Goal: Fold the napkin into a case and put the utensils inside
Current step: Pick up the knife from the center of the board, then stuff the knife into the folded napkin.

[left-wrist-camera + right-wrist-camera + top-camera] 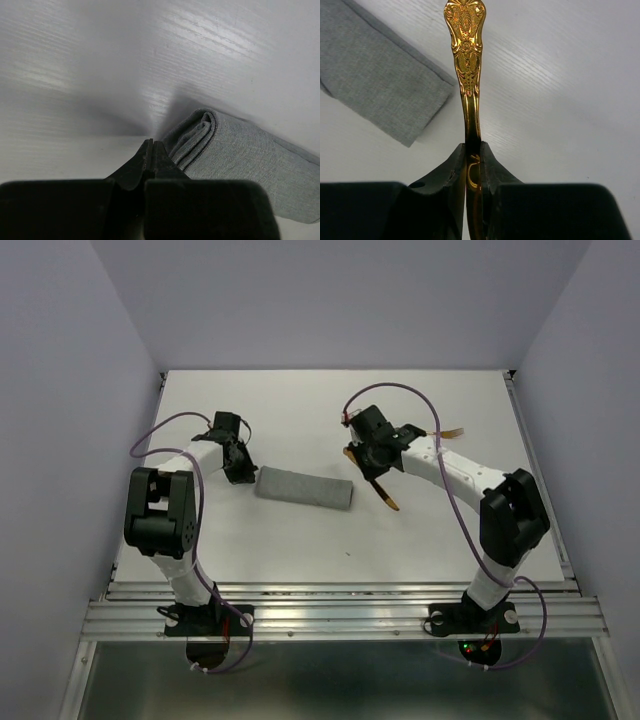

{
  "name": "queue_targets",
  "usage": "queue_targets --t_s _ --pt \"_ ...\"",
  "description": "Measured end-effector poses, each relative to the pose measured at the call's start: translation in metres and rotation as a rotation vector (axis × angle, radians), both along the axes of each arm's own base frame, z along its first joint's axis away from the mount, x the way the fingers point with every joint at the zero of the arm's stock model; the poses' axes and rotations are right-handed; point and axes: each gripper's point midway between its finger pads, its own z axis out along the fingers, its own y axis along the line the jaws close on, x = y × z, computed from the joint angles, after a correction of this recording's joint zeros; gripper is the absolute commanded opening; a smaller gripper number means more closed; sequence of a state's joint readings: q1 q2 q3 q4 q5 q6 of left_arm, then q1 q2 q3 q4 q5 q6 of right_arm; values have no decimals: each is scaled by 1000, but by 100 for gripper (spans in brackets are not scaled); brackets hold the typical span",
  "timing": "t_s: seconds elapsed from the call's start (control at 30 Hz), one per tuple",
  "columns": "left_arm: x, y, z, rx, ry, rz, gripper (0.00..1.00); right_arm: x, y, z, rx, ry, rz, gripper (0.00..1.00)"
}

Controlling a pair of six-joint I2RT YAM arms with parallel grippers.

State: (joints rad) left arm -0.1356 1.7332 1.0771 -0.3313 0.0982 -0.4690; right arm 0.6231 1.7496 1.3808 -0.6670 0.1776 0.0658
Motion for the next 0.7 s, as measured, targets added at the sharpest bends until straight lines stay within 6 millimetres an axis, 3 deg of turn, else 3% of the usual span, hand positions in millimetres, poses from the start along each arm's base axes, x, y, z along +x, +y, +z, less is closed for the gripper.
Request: queue_targets --t_s 0.13,0.33,0.53,0.7 --pt "3 0 -5 3 13 1 0 -8 29 4 -11 -9 103 1" --pt "3 -1 -10 3 32 -2 0 -19 61 -13 -72 17 233 1" --pt "11 -4 -9 -5 31 -10 0 -30 74 -39 -141 63 321 1" --pt "18 -7 -10 -16 30 -19 0 -32 82 -41 -166 64 376 1"
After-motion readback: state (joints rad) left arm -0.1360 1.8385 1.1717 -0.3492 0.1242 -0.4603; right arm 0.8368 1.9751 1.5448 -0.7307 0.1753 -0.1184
